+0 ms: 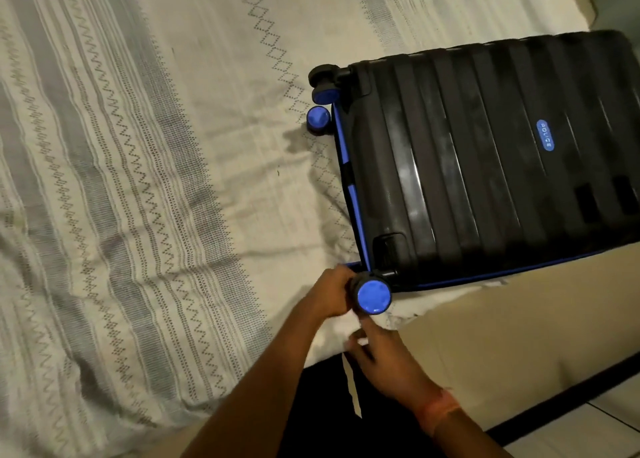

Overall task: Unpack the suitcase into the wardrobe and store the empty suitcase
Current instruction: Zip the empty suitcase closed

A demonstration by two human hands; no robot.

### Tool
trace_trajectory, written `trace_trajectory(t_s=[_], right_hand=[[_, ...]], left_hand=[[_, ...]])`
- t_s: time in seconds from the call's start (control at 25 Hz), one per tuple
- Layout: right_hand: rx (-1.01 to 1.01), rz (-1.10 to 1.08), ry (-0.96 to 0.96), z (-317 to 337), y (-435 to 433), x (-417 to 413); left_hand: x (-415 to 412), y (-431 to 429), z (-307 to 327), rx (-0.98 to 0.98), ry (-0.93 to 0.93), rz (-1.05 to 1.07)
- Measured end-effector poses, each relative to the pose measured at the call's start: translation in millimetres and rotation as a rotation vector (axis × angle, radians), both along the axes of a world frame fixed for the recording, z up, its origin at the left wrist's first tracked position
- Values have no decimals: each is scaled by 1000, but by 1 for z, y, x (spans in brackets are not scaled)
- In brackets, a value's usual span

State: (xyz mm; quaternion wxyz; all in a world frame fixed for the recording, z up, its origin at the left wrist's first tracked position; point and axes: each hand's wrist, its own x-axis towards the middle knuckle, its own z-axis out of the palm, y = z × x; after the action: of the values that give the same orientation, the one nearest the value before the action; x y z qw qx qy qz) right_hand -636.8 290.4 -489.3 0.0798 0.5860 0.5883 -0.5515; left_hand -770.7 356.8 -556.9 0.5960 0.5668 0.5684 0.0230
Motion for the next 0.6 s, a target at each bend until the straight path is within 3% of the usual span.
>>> trace_trajectory(t_s=[0.08, 0.12, 0.2, 0.28, 0.36, 0.44, 0.6], right_hand=[[42, 362, -33, 34, 9, 9], [144, 416, -34, 56, 19, 6], [533, 402, -43, 79, 42, -3], [818, 569, -261, 71, 72, -10], [717, 829, -427, 52, 96, -6], [600, 987, -467, 43, 104, 6], [794, 922, -438, 44, 99, 22]], left_hand=[[5, -12, -1, 129, 63, 3], [5, -17, -2, 147, 66, 49], [7, -27, -2, 263, 40, 100], [7, -34, -6, 498, 96, 42], [4, -34, -4, 585, 144, 59], [-4, -30, -4, 648, 186, 73], [-20, -7, -8, 684, 293, 52]])
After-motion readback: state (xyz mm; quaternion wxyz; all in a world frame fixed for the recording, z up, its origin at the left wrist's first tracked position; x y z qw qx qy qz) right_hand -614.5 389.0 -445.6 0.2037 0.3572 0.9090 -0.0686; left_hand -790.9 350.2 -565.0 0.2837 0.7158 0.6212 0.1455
